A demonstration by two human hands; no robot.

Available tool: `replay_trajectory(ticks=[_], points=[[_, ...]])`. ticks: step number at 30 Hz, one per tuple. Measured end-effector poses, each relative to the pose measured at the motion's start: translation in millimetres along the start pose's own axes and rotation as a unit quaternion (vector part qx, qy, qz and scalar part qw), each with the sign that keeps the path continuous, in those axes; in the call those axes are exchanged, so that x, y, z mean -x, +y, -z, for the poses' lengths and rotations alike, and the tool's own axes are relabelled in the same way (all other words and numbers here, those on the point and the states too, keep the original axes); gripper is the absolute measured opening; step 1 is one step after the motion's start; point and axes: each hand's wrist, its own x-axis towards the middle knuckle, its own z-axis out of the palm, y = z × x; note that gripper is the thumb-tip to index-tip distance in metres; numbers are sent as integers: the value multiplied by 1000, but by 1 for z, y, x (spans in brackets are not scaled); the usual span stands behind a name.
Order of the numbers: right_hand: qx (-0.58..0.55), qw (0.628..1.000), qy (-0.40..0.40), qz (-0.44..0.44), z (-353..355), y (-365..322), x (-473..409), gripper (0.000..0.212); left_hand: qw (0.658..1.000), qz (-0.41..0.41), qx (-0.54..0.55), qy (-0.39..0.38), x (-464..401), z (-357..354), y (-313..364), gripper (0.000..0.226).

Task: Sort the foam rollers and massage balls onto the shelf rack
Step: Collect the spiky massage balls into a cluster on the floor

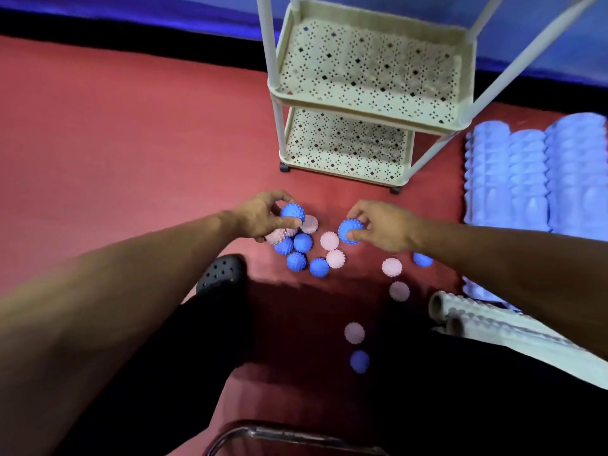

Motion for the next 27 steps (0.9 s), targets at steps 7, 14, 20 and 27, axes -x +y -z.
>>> replay_trajectory(ticks=[7, 14, 20, 27], points=[[16, 1000, -14, 15, -9, 2, -43, 39, 997, -17, -70, -39, -22, 16, -15, 45], [-9, 999, 7, -49, -41, 35, -97, 40, 997, 0, -13, 71, -66, -8, -69, 43], [-82, 994, 20, -72, -65, 58, -126, 36, 978, -34, -193, 68, -99, -11, -83, 57], [-180, 975, 83, -104, -94, 60, -136, 31, 973, -31, -214, 86, -128, -29, -82, 56]])
